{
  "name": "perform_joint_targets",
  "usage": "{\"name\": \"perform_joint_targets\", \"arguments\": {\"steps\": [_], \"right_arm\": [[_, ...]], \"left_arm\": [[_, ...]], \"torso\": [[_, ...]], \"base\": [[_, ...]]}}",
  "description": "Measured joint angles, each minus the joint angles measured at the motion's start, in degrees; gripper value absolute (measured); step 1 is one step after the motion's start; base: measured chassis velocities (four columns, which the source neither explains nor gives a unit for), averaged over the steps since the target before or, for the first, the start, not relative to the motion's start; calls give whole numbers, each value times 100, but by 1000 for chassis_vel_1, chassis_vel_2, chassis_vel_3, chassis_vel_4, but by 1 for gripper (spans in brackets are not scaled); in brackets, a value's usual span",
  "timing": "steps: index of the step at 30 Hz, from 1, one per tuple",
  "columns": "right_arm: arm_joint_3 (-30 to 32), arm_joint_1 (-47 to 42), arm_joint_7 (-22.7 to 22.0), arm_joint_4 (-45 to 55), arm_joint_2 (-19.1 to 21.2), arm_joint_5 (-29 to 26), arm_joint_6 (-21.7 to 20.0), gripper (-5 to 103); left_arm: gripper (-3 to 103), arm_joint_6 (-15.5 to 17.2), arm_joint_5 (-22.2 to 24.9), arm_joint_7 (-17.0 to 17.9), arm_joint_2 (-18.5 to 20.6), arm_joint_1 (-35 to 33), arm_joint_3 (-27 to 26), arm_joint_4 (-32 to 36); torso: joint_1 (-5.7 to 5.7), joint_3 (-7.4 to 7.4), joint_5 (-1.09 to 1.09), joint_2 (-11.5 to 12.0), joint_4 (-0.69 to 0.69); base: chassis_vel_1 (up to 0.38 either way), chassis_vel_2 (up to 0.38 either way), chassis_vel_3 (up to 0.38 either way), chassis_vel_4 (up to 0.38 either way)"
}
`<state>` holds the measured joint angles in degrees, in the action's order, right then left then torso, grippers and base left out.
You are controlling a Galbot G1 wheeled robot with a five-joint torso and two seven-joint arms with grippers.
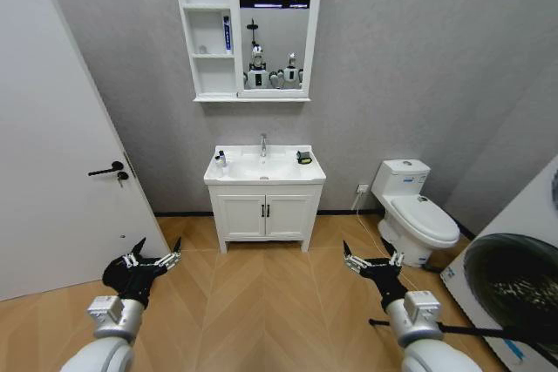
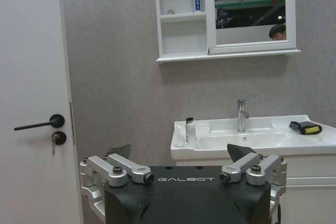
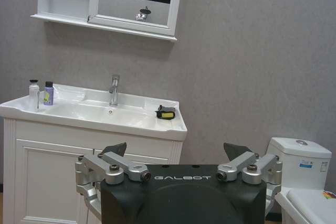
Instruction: Move facial cleanser and shampoo from washbasin to cabinet, then wipe washbasin with towel.
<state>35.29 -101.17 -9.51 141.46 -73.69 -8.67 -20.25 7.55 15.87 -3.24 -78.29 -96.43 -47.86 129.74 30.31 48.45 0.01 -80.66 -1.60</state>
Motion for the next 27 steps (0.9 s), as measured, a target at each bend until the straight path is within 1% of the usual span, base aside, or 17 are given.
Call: {"name": "perform_joint_targets", "arguments": {"steps": [4,14,23,24,27], "right_arm": [[12,55,29,-42,-28,0,0,100],[11,43,57,-112,-137,64,106,100],[-11,57,55,-136,-146,76,112,100],[-11,61,53,-136,-146,76,117,100],[-13,63,52,-136,-146,77,124,100]], "left_arm": [[100,-1,15,-38,13,-20,-1,10],[100,113,67,-48,185,103,27,49],[100,140,70,-34,169,117,41,75],[100,140,67,-34,168,112,40,78],[100,140,65,-34,164,97,36,107]], "torso": [[0,0,1,0,3],[-2,-1,0,-1,2],[0,-1,1,0,2],[1,0,-2,0,0],[0,0,3,0,2]], "base": [[0,0,0,0],[-24,29,25,-28],[-168,177,182,-184],[-243,244,249,-254],[-228,256,250,-255]]}}
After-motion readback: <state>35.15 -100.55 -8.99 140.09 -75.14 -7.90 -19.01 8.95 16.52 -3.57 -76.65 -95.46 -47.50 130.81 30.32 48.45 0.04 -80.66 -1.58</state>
